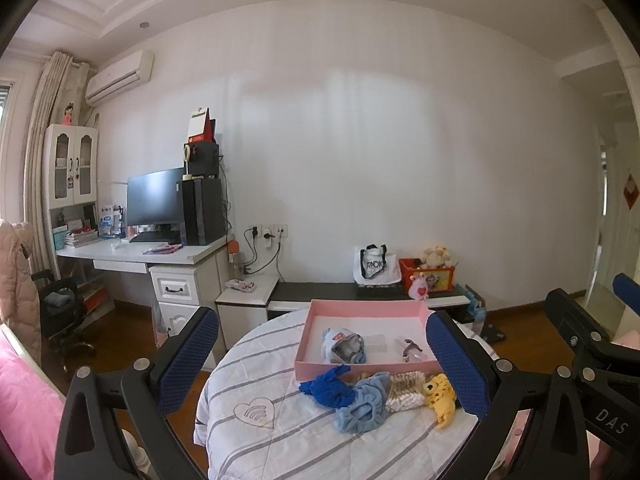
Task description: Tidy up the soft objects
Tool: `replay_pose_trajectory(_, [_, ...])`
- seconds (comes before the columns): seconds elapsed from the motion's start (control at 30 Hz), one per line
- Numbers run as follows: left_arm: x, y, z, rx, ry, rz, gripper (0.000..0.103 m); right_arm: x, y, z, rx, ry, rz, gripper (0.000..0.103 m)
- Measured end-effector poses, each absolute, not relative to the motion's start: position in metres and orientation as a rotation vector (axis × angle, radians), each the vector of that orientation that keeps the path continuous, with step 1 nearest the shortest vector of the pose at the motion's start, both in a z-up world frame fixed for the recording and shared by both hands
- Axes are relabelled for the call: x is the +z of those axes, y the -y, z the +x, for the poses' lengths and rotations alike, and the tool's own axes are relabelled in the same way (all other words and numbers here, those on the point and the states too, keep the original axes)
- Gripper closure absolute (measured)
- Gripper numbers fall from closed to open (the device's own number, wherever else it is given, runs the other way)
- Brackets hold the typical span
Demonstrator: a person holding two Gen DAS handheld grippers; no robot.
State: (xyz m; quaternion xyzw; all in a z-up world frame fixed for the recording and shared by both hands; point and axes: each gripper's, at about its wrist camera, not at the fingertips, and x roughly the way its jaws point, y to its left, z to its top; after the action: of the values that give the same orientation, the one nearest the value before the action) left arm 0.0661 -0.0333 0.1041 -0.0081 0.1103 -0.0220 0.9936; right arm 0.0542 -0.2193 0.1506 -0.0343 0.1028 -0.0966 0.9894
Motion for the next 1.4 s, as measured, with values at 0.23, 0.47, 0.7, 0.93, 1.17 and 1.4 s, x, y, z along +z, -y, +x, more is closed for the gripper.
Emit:
replay_pose_trajectory(0.23, [0.095, 0.029, 0.084, -0.031, -0.273, -0.011, 0.000, 0.140, 0.220, 0.068, -0.173, -0.260, -0.062, 0.000])
replay_pose_trajectory(0.47, [0.081, 0.021, 0.109, -0.018, -0.362, -0.006, 0.000, 0.120, 0.216, 0.093, -0.156, -0.342, -0.066, 0.000])
replay_pose_trajectory(0.7, [0.055, 0.013, 0.145, 0.016, -0.498, 0.004, 0.000, 0.087, 0.209, 0.128, -0.116, -0.464, -0.081, 0.000])
replay_pose_trajectory(0.93, [0.026, -0.003, 0.193, 0.053, -0.643, 0.001, 0.000, 0.044, 0.199, 0.172, -0.069, -0.609, -0.085, 0.000])
replay_pose_trajectory(1.17, [-0.011, -0.025, 0.238, 0.079, -0.769, -0.023, 0.000, 0.000, 0.177, 0.210, -0.027, -0.738, -0.116, 0.000])
replay_pose_trajectory(1.4, [-0.037, -0.048, 0.267, 0.110, -0.846, -0.043, 0.000, -0.031, 0.158, 0.235, 0.004, -0.820, -0.147, 0.000])
